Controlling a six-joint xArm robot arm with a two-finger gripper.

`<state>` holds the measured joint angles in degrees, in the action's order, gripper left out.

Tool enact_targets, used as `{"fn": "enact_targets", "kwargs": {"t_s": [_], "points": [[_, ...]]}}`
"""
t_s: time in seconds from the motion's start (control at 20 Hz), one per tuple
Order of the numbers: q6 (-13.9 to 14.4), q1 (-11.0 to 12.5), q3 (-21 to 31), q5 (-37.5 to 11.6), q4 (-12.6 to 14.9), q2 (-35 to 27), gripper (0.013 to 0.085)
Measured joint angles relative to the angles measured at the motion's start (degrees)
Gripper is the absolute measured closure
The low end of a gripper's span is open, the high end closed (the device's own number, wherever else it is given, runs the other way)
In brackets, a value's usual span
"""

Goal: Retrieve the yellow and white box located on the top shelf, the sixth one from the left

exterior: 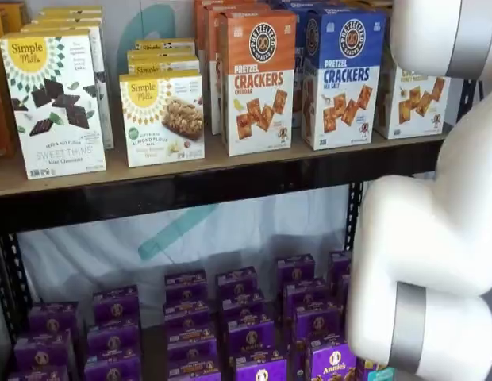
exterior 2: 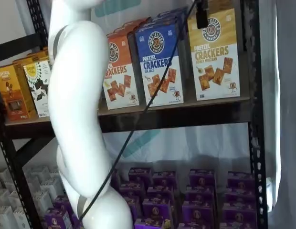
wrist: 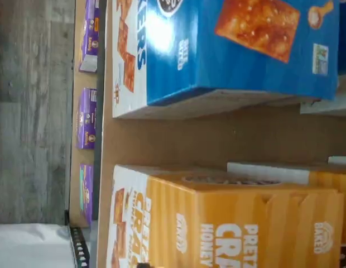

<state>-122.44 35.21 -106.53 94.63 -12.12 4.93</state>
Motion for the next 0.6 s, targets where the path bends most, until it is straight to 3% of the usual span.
{"fn": "enact_targets", "kwargs": {"t_s": [0.35,0.6], "points": [[0.0,-1.9,3.4,-4.2,3.5,1.0,0.013],[0.9,-3.2,2.9,-4.0,5.6,0.1,0.013]]}}
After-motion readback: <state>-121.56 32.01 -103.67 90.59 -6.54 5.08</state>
